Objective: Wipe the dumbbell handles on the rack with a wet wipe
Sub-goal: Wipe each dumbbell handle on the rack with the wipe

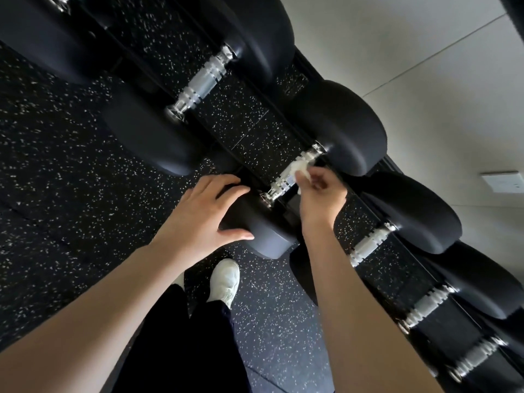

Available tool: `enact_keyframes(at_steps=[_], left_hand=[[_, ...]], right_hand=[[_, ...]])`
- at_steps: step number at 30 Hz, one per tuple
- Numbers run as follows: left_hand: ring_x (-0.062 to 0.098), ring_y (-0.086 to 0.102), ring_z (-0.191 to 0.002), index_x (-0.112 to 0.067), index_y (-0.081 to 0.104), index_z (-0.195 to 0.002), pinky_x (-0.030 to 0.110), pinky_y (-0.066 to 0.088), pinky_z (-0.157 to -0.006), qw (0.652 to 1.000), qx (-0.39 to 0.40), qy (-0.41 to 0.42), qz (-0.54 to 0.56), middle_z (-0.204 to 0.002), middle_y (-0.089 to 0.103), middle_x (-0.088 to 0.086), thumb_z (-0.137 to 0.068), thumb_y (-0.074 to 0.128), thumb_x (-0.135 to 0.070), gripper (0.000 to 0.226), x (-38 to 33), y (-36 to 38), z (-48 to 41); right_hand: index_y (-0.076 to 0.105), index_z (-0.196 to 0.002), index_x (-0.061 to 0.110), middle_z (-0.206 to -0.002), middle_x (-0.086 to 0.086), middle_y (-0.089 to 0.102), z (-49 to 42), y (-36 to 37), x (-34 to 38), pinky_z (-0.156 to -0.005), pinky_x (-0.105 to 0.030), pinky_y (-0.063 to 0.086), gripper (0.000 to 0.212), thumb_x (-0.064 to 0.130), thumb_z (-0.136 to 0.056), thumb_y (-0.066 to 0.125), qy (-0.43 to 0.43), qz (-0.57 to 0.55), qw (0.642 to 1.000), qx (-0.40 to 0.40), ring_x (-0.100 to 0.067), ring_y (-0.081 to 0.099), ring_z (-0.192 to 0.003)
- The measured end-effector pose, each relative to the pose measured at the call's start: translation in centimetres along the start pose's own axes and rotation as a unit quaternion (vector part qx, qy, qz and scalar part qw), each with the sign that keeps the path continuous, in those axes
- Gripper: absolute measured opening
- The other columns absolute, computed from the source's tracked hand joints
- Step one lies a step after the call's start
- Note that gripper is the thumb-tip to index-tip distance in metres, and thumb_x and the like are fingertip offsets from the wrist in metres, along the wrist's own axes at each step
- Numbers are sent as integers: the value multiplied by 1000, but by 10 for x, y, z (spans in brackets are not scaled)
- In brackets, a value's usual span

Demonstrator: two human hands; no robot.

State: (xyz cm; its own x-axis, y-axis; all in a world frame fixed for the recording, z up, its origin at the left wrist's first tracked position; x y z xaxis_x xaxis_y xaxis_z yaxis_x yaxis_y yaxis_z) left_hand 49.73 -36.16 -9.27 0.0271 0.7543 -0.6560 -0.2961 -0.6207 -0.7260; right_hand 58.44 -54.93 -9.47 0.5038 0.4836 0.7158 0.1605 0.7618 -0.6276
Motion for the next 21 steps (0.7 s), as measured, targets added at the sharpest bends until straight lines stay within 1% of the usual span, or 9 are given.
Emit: enact_keyframes(at_steps=[3, 6, 8, 10, 14, 15, 17, 19, 21], left_hand=[[22, 38, -124, -19, 49, -131, 53, 44, -95, 1000, -3, -3, 5, -134, 45, 1, -71, 56, -62, 74, 1, 1, 0], [20, 36, -122, -19, 51, -129, 49, 44, -97, 1000, -9, -6, 16, -132, 46, 0, -70, 48, -67, 76, 1, 1, -1], [19, 35, -123, -18, 51, -130, 47, 43, -98, 1000, -11, -8, 22, -133, 45, 0, -70, 47, -67, 77, 0, 0, 0], [19, 34, -123, -18, 51, -131, 48, 44, -97, 1000, -12, -9, 26, -134, 44, 0, -71, 51, -65, 75, -1, 0, 0], [18, 33, -124, -19, 49, -133, 48, 45, -96, 1000, -15, -7, 21, -136, 43, -2, -73, 50, -66, 76, -1, 1, 1], [17, 33, -124, -20, 48, -133, 49, 45, -96, 1000, -13, -7, 22, -136, 42, -3, -73, 52, -65, 76, 0, 2, 1], [17, 33, -125, -21, 47, -134, 49, 45, -96, 1000, -11, -4, 21, -137, 41, -4, -73, 52, -65, 76, 1, 2, 1], [16, 33, -125, -22, 47, -134, 47, 45, -97, 1000, -13, -6, 20, -137, 40, -6, -72, 46, -69, 78, 2, 2, 1], [17, 33, -125, -23, 47, -134, 46, 44, -97, 1000, -13, -7, 19, -137, 40, -6, -71, 44, -69, 78, 2, 3, 1]], right_hand=[[69, -81, 18, -78, 2, 66, 16, 4, -16, -69, -20, 49, 14, 11, -73, 78, -11, 66, 992, 105, -5, 56, -67], [71, -80, 13, -67, 9, 61, 26, 8, -23, -63, -10, 45, 13, 11, -71, 80, -18, 77, 986, 148, 3, 52, -57], [71, -79, 15, -64, 13, 59, 26, 7, -23, -59, -5, 41, 13, 11, -70, 80, -18, 73, 987, 145, 6, 51, -54], [70, -77, 18, -64, 13, 59, 27, 6, -25, -59, -5, 40, 13, 12, -71, 80, -9, 66, 989, 129, 6, 52, -55], [69, -82, 19, -72, 5, 66, 30, 5, -35, -65, -14, 46, 13, 12, -74, 77, 74, -26, 995, 59, -6, 60, -66], [69, -83, 18, -75, 3, 68, 30, 5, -38, -69, -17, 49, 13, 12, -75, 77, 99, -56, 992, 50, -10, 63, -71], [70, -89, 17, -84, -2, 72, 27, 6, -42, -81, -30, 55, 15, 13, -76, 76, 135, -114, 983, 51, -19, 68, -82], [69, -96, 16, -90, -3, 73, 21, 6, -40, -87, -38, 55, 19, 10, -79, 73, 153, -158, 974, 57, -21, 69, -89], [68, -101, 16, -92, 1, 71, 13, 5, -35, -89, -36, 54, 23, 7, -81, 70, 163, -195, 966, 52, -18, 69, -91]])
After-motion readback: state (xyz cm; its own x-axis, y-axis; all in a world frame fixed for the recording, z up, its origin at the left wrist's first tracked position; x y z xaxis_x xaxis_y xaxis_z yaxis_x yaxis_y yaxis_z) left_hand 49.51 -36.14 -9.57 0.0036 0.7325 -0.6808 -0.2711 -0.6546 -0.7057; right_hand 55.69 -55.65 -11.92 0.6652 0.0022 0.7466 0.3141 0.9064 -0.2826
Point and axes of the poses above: each hand's wrist, its own z-axis away from the middle knuckle, its own y-axis out of the palm, x = y × z, the point moved 3 cm from there along -z, towards the middle knuckle
